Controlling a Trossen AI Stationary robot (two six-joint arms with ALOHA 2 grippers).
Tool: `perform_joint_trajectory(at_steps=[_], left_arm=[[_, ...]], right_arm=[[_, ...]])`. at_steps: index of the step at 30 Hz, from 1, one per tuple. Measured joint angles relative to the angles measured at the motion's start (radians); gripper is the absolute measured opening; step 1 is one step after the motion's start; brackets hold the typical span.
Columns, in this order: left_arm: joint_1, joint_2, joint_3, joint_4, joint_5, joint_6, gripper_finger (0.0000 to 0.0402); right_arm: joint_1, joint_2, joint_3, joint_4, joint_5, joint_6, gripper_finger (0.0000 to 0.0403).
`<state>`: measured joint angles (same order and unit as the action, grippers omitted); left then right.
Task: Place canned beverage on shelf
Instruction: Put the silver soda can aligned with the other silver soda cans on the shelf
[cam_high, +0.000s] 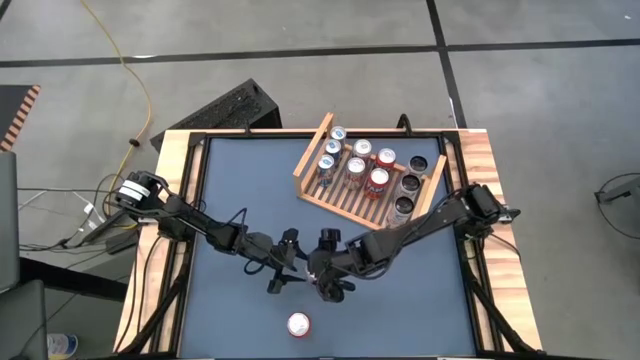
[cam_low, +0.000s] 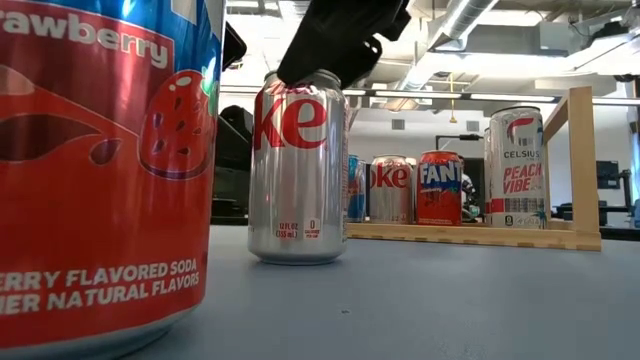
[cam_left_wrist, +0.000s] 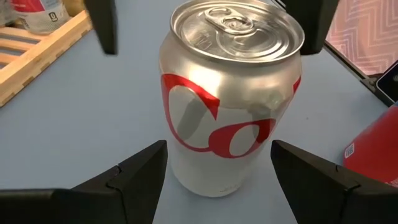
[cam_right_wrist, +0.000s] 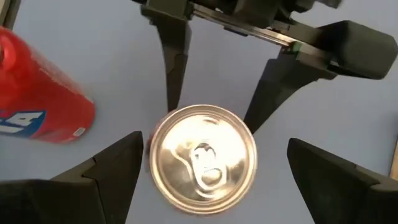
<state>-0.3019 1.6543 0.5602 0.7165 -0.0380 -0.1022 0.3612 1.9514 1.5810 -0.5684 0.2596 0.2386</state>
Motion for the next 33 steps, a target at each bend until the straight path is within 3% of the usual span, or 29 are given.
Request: perform_joint_trajectory(at_steps=[33], left_arm=[[0.000, 0.000, 0.000, 0.017, -0.003, 0.005, 0.0275]], right_arm=[[-0.017, 0.053, 0.018, -0.007, -0.053, 0.050, 0.0359]])
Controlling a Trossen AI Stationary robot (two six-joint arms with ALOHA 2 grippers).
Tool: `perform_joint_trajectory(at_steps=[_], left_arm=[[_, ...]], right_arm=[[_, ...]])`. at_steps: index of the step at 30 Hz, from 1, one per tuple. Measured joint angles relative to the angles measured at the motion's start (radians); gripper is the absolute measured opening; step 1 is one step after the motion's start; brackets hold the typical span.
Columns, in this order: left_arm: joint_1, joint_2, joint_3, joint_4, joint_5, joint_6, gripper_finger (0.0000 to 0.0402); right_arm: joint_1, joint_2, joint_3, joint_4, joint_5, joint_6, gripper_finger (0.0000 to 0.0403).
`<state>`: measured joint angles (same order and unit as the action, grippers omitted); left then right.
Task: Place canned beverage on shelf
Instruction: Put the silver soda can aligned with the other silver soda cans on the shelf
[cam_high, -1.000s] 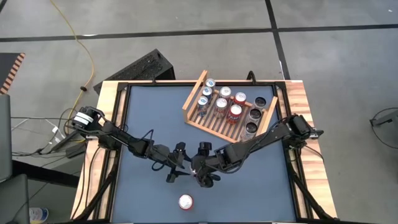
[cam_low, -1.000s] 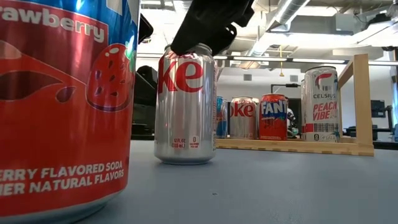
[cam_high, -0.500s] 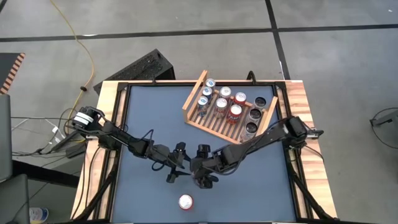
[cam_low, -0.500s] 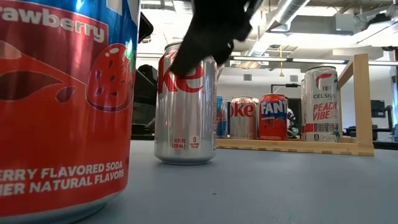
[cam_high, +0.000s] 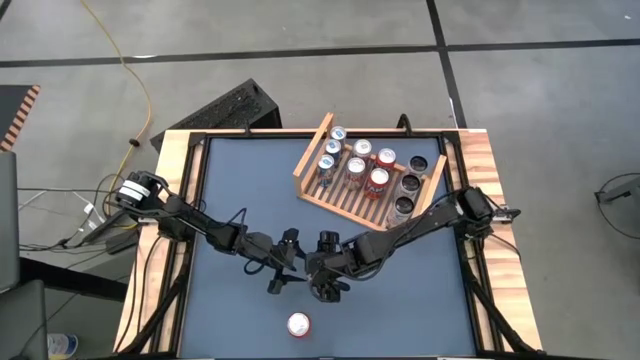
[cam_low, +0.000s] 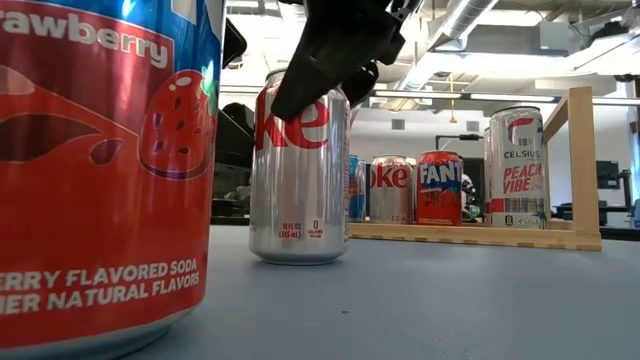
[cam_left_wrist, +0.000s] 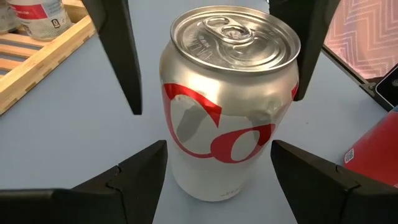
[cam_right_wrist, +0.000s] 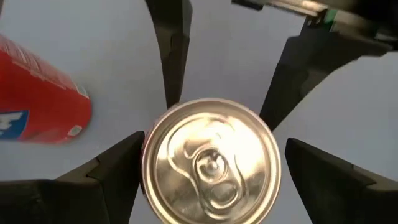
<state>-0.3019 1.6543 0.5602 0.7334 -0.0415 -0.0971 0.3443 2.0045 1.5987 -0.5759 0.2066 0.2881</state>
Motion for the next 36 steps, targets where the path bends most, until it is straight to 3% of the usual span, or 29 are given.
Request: perform_joint_trajectory(at_steps=[7, 17, 26, 36], left_arm=[[0.000, 0.000, 0.000, 0.000, -0.005, 0.006, 0.0275], [0.000, 0.000, 0.000, -0.001, -0.017, 0.005, 0.0275], [0.000, -0.033, 0.000, -0.031, 0.032, -0.029, 0.0275], [0.000, -0.283, -0.002, -0.253, 0.026, 0.034, 0.0275]], right_arm=[[0.000, 0.000, 0.000, 0.000, 0.000, 0.000, 0.0341], [-0.004, -0.001, 0.000, 0.000, 0.000, -0.006, 0.0237], [-0.028, -0.032, -0.001, -0.092, 0.001, -0.051, 0.0236], [-0.142, -0.226, -0.090, -0.205, 0.029, -0.102, 0.0236]])
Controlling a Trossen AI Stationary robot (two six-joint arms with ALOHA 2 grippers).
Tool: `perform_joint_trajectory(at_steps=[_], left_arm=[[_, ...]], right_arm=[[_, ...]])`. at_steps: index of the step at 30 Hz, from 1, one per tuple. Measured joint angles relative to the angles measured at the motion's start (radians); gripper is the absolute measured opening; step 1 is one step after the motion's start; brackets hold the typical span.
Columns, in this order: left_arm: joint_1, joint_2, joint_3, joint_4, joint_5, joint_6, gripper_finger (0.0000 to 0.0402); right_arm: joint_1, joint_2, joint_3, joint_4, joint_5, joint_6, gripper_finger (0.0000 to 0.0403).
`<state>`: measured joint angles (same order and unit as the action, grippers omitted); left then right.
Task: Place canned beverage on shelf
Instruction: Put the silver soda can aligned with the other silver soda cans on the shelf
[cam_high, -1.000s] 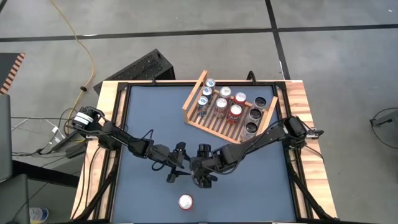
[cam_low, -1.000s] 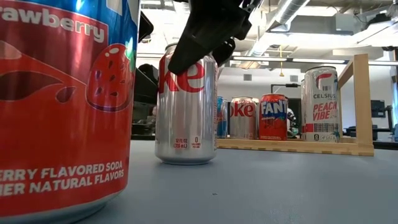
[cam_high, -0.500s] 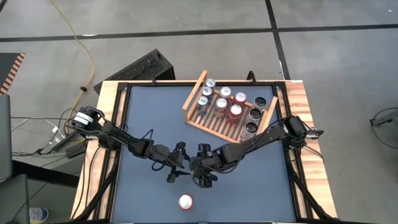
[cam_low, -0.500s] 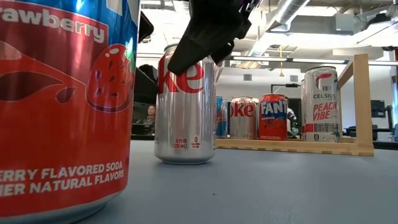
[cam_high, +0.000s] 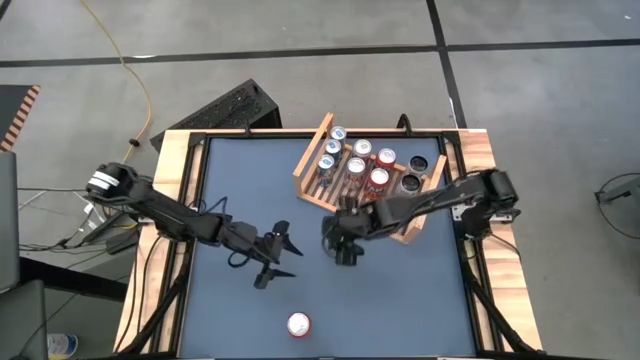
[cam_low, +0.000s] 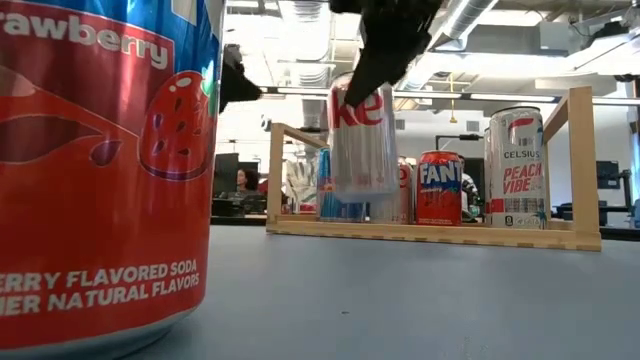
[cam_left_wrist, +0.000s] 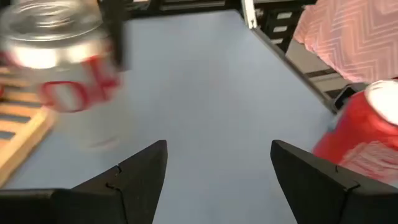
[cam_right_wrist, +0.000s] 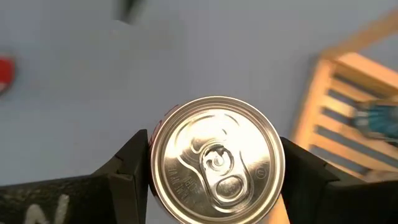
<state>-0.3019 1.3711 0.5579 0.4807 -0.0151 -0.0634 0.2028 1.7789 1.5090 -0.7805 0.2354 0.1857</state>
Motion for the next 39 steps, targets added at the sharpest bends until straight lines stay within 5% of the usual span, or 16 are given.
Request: perform_joint_trajectory(at_steps=[12, 39], left_arm=[[-0.008, -0.232, 0.000, -0.141, -0.052, 0.043, 0.0275], [-0.011, -0.272, -0.001, -0.246, -0.102, 0.044, 0.0275]], right_arm=[[-0.213, -0.336, -0.415, 0.290, 0.025, 0.077, 0.0238], [-0.402, -0.188, -0.409, 0.323, -0.055, 0.008, 0.0238]])
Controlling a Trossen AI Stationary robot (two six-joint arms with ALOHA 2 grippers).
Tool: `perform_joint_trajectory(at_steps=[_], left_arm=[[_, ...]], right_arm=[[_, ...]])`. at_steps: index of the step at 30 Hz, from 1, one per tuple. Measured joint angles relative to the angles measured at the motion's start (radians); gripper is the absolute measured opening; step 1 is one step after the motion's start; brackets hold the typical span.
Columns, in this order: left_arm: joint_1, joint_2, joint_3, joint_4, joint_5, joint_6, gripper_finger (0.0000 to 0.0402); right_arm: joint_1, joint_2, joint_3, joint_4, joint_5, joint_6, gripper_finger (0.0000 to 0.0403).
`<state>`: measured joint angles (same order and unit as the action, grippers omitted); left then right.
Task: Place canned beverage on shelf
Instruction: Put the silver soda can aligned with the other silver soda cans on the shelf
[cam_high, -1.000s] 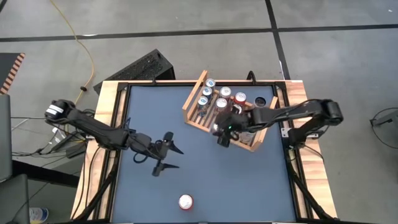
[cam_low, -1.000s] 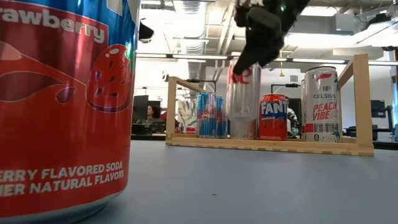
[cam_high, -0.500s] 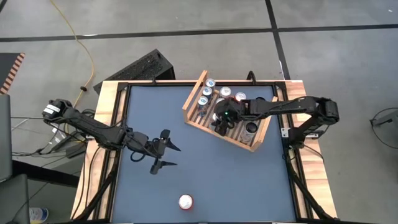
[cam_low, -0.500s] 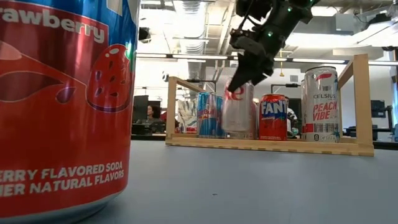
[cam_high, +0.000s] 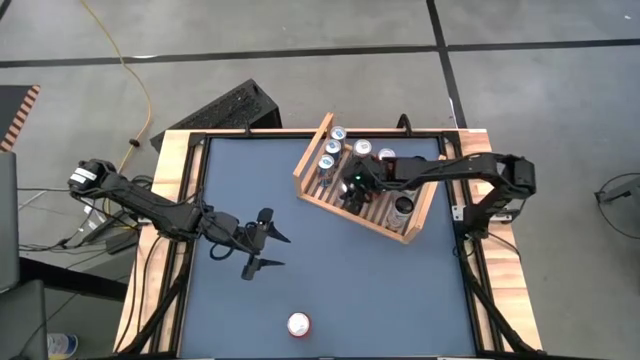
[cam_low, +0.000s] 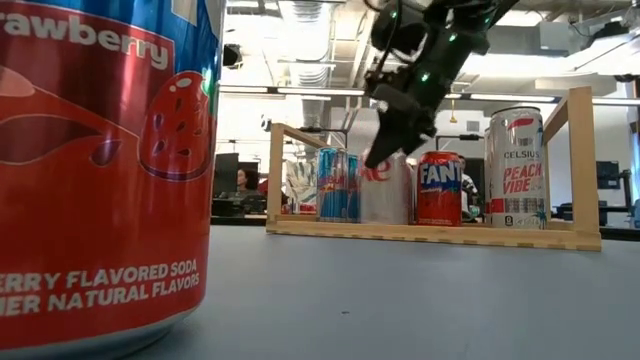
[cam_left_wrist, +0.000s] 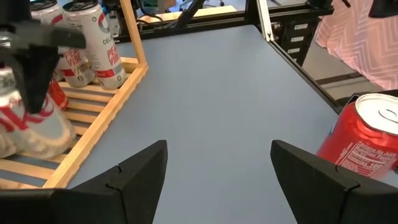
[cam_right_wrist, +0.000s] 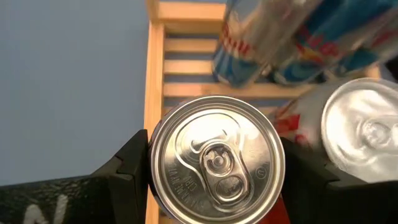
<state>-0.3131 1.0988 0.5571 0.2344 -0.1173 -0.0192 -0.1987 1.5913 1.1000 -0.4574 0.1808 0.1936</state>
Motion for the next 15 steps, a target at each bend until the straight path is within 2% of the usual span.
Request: perform_joint_trajectory(at_steps=[5, 15], left_arm=[[0.000, 0.000, 0.000, -0.009, 0.000, 0.000, 0.0275], [0.000, 0.000, 0.000, -0.012, 0.000, 0.004, 0.0275]], right_arm=[[-0.009, 0.030, 0.003, 0.022, -0.017, -0.002, 0.0238], [-0.027, 0.003, 0.000, -0.014, -0.029, -0.006, 0.0240]])
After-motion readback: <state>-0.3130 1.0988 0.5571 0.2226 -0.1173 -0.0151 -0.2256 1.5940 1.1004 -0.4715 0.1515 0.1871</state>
